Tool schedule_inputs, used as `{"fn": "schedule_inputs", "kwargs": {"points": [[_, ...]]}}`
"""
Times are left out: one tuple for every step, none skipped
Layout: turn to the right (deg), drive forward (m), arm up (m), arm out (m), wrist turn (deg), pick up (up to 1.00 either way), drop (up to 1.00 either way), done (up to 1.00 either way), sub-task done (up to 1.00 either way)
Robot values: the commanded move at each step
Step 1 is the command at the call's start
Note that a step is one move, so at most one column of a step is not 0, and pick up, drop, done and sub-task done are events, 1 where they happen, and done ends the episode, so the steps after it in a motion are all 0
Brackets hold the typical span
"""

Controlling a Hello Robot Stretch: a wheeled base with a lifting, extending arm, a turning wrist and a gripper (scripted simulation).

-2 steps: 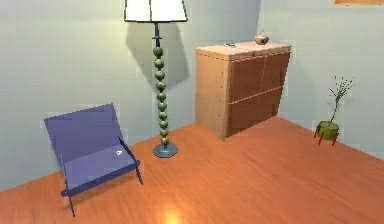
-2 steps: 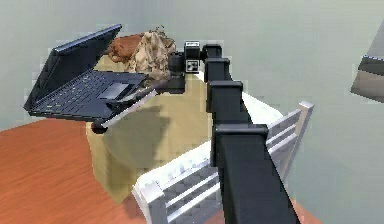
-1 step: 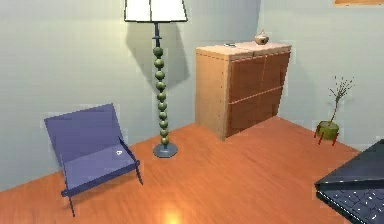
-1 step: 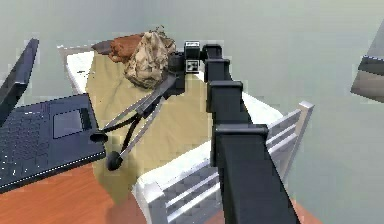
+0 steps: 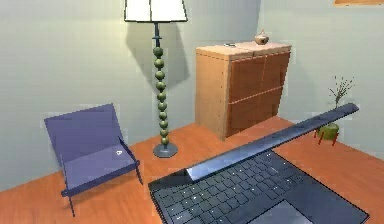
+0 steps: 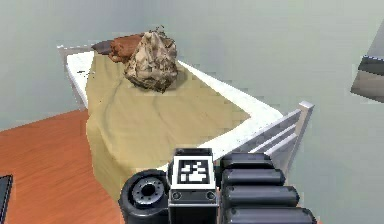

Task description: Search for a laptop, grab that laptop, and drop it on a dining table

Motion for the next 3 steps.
{"fn": "schedule_inputs", "kwargs": {"points": [[-45.0,0.0,0.0,0.0,0.0,0.0,0.0,0.0,0.0],[-45.0,0.0,0.0,0.0,0.0,0.0,0.0,0.0,0.0],[-6.0,0.0,0.0,0.0,0.0,0.0,0.0,0.0,0.0]]}}
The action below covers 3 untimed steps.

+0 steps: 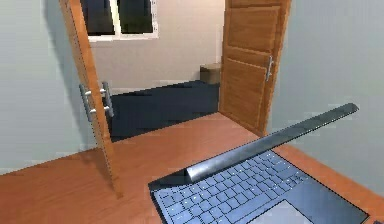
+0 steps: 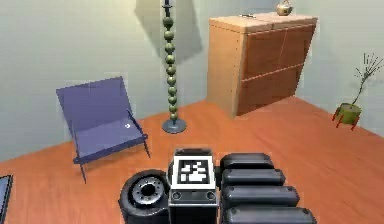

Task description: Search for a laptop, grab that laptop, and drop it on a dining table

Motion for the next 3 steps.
{"fn": "schedule_inputs", "kwargs": {"points": [[0.0,1.0,0.0,0.0,0.0,0.0,0.0,0.0,0.0],[-6.0,0.0,0.0,0.0,0.0,0.0,0.0,0.0,0.0],[0.0,0.4,0.0,0.0,0.0,0.0,0.0,0.0,0.0]]}}
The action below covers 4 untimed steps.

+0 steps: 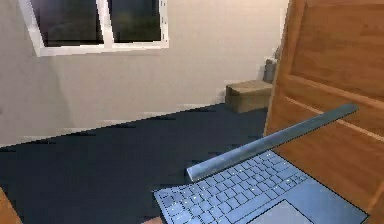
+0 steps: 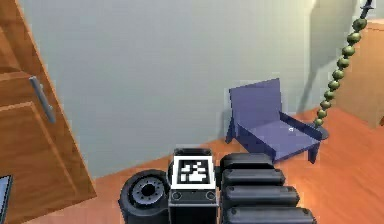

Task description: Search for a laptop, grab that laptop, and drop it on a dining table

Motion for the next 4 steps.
{"fn": "schedule_inputs", "kwargs": {"points": [[-24.0,0.0,0.0,0.0,0.0,0.0,0.0,0.0,0.0],[0.0,1.0,0.0,0.0,0.0,0.0,0.0,0.0,0.0],[-6.0,0.0,0.0,0.0,0.0,0.0,0.0,0.0,0.0],[0.0,0.3,0.0,0.0,0.0,0.0,0.0,0.0,0.0]]}}
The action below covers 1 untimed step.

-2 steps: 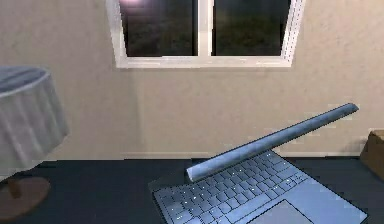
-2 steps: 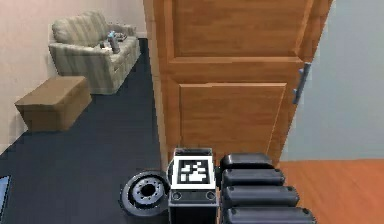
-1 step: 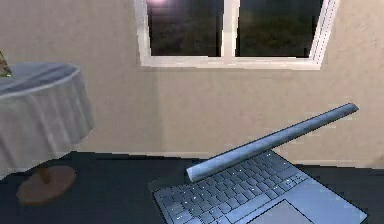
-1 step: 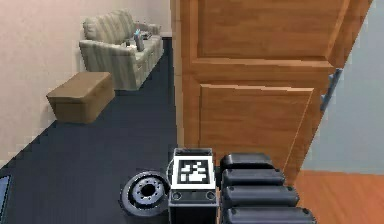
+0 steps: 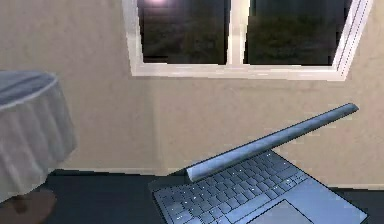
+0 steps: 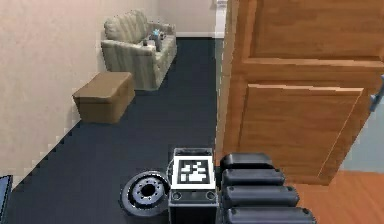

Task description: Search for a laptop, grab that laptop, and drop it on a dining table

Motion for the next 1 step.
{"fn": "schedule_inputs", "kwargs": {"points": [[-27.0,0.0,0.0,0.0,0.0,0.0,0.0,0.0,0.0]]}}
